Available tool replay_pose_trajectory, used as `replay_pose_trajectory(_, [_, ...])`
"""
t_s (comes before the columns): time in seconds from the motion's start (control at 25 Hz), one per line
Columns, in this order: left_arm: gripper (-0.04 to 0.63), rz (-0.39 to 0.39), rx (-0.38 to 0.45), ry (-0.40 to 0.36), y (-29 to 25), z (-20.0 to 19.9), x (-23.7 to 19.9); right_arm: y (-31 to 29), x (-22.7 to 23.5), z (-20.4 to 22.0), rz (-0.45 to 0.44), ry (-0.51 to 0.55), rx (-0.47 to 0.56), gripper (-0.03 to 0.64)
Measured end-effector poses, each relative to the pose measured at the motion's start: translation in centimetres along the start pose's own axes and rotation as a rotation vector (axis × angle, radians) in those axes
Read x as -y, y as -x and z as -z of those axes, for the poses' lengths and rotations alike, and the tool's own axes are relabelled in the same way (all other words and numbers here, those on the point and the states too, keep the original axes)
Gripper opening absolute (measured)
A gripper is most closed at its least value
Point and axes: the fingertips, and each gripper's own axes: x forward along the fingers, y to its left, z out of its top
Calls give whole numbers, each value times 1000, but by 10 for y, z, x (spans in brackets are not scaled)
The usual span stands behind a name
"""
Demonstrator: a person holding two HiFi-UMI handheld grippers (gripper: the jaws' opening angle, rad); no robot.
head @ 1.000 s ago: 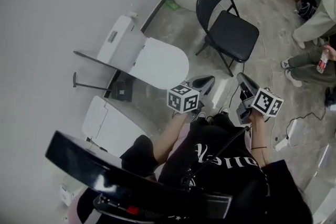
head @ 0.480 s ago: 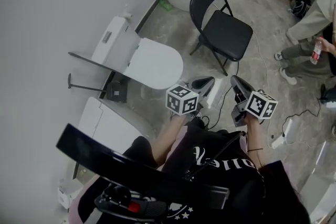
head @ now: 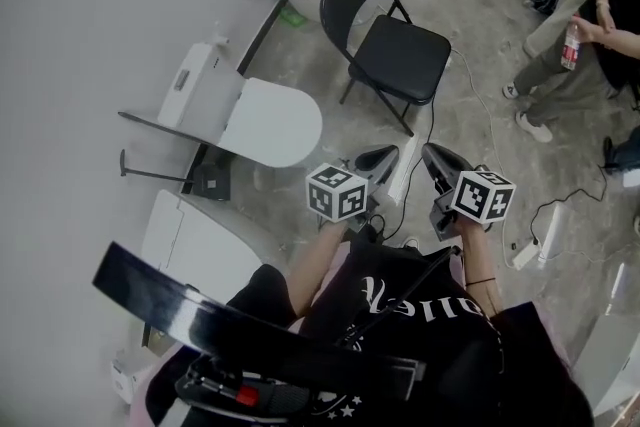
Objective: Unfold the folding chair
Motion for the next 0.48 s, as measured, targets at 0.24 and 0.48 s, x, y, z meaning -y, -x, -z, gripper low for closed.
replay_pose_trajectory(0.24, [3, -10, 5, -22, -8, 17, 42, 34, 7, 9, -18, 49, -14, 18])
replay_pose_trajectory(0.48, [3, -52, 19, -25, 0, 28, 60, 53, 7, 17, -41, 67, -26, 14])
